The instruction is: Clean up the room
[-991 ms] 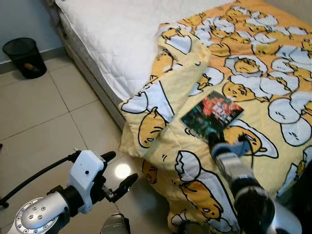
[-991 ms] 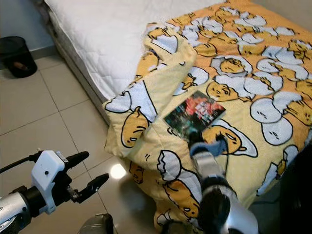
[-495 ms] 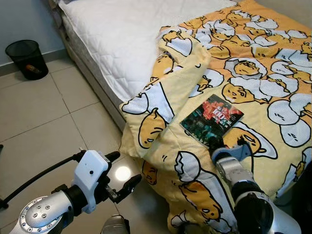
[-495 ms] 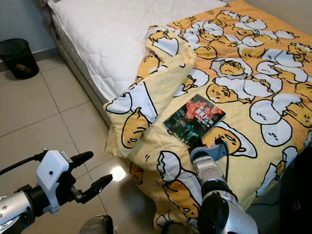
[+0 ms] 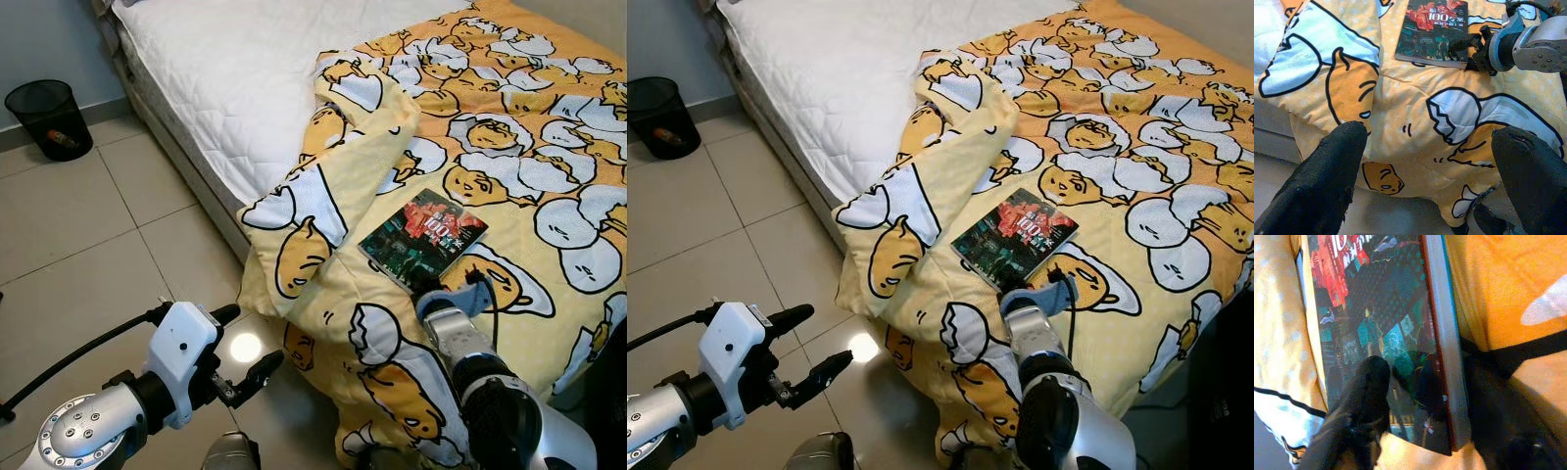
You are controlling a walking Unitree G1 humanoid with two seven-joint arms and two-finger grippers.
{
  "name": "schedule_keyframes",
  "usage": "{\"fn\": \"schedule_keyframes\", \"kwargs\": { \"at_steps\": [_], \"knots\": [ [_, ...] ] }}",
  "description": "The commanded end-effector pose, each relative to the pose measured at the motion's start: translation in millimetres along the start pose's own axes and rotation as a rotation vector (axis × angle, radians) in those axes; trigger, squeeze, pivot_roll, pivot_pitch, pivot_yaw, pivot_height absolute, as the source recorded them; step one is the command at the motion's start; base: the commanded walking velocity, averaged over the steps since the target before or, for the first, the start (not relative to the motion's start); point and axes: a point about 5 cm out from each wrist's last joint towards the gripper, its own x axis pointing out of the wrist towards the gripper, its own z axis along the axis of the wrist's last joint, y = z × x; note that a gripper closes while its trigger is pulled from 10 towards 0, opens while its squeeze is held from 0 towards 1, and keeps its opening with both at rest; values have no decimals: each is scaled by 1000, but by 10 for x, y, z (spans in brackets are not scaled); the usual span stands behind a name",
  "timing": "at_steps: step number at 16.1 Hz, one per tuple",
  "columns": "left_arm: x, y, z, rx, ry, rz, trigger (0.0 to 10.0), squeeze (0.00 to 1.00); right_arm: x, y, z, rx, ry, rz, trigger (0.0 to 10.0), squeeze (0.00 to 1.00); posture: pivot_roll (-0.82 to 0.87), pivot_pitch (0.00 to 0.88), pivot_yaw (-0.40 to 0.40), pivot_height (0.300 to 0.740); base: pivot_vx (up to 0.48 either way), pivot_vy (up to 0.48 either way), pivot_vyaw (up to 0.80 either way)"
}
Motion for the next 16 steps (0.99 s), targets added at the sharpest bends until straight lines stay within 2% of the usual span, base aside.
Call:
{"fn": "schedule_keyframes", "kwargs": {
  "at_steps": [1, 4, 5, 6, 7, 10, 16],
  "knots": [
    [-8, -23, 28, 8, -7, -13, 10000, 459, -23, -86, -181, 16, 68, -51, 10000, 0, 294, 177, -46, 740, 0, 0, 0],
    [-10, -14, 32, 9, -6, -14, 10000, 463, 36, 291, -154, 115, 40, 91, 10000, 0, 296, 179, -46, 740, 0, 0, 0],
    [-13, -17, 31, 9, -6, -14, 10000, 459, 50, 396, -117, 161, 23, 125, 8078, 0, 298, 180, -48, 740, 0, 0, 0],
    [-13, -18, 31, 8, -6, -14, 10000, 459, 54, 425, -103, 174, 18, 131, 5569, 0, 298, 179, -49, 740, 0, 0, 0],
    [-9, -22, 32, 8, -7, -13, 10000, 463, 59, 455, -82, 182, 9, 130, 0, 0, 298, 179, -51, 740, 0, 0, 0],
    [5, -39, 33, 6, -10, -10, 10000, 463, 64, 453, -50, 155, -13, 108, 0, 0, 299, 180, -53, 740, 0, 0, 0],
    [-9, -21, 20, 4, -5, -5, 10000, 463, 66, 448, -28, 174, -32, 98, 0, 0, 302, 179, -54, 740, 0, 0, 0]
  ]
}}
